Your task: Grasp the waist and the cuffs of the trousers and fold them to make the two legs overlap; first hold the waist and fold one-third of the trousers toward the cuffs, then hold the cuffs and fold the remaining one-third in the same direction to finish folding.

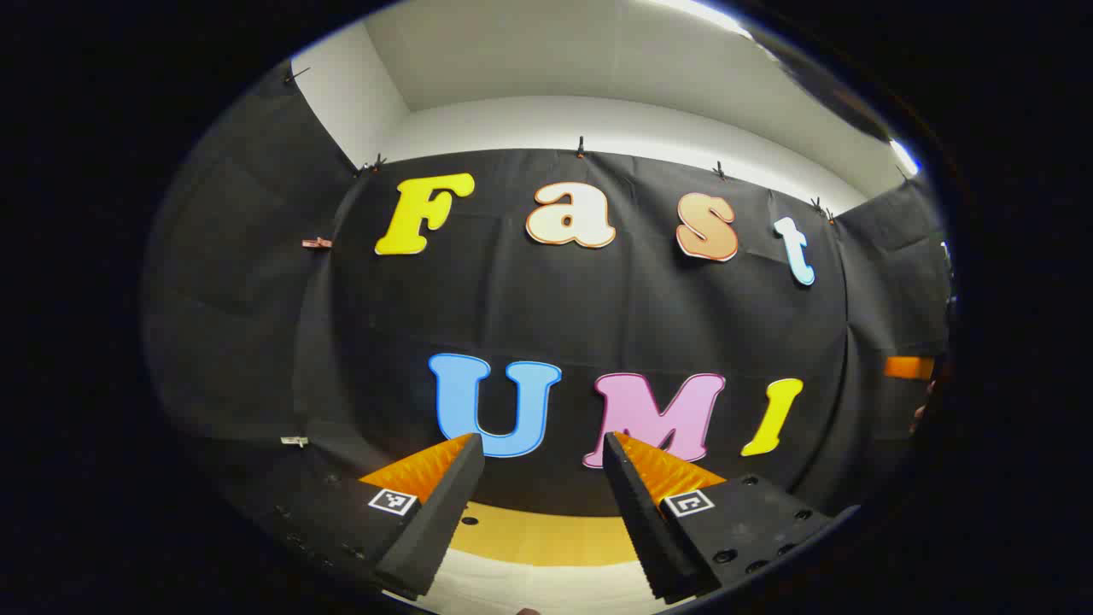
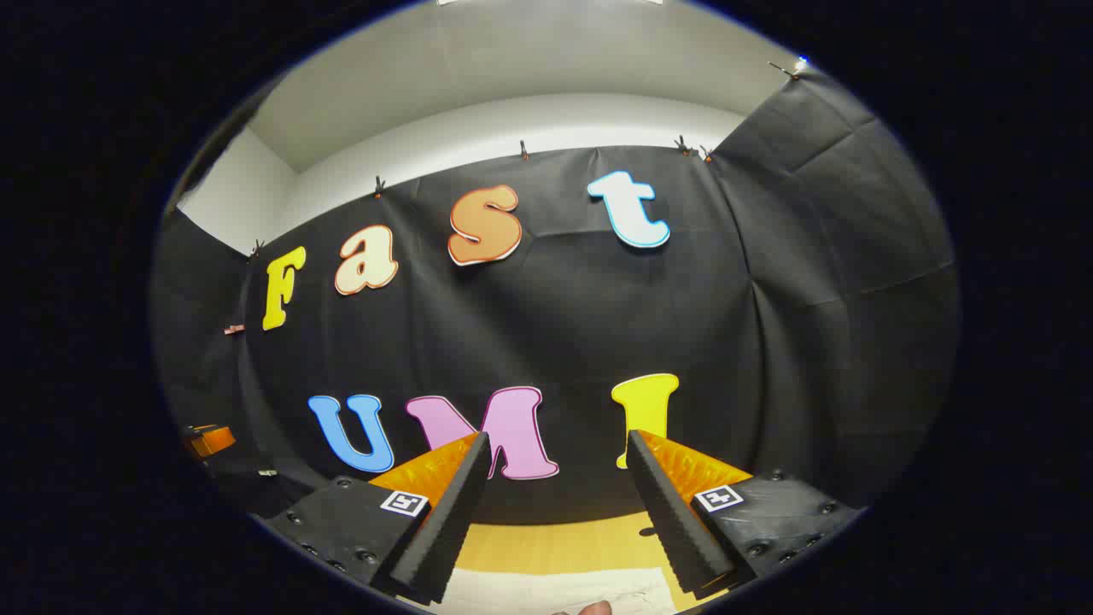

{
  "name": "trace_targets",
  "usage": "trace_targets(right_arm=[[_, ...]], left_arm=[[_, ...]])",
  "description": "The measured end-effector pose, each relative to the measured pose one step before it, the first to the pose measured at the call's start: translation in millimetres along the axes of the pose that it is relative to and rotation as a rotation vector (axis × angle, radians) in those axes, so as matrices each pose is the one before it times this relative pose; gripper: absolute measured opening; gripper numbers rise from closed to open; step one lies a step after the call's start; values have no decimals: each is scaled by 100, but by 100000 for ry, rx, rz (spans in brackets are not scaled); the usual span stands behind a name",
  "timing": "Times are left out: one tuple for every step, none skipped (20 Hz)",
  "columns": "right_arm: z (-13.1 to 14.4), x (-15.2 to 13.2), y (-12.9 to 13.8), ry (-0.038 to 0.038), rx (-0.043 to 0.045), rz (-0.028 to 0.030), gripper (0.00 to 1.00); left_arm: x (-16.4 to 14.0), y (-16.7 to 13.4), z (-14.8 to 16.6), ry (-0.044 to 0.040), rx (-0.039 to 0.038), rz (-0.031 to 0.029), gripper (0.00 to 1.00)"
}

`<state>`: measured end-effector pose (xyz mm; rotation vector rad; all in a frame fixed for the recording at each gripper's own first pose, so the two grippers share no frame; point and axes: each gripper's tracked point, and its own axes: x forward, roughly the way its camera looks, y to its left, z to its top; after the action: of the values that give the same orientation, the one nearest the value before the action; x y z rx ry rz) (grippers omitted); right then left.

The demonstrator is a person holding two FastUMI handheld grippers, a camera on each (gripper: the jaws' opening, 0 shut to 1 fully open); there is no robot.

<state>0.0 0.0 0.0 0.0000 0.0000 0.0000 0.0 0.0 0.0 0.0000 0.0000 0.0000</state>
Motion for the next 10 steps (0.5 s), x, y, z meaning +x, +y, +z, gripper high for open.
trace_targets(right_arm=[[-1090,-658,-393,-2048,-5020,-2774,91],[-1595,-676,-59,753,-4145,-1553,97],[-1604,-1123,670,1387,-1344,693,100],[-1480,-504,985,1278,336,980,97],[-1503,-272,540,539,305,-1252,100],[-1459,-180,133,739,-754,-2397,97],[-1547,-123,193,913,-1682,-1868,97],[-1146,-198,291,1281,-1964,-1905,100],[-939,-368,507,1088,-2116,-815,97],[-570,-349,703,558,-2224,-48,97]], left_arm=[[33,814,-1389,-713,1398,-1036,90],[-53,622,-1457,352,-922,-1429,89],[78,692,-1463,1284,-2422,-1577,89],[-114,1026,-1538,741,-1279,-709,89],[133,1416,-1227,432,-503,713,89],[194,1462,-1279,653,-498,187,89],[28,978,-1158,1161,-251,55,89],[63,883,-1487,2063,-25,302,89],[66,899,-1376,1965,186,790,89],[9,714,-921,1349,394,396,89]])
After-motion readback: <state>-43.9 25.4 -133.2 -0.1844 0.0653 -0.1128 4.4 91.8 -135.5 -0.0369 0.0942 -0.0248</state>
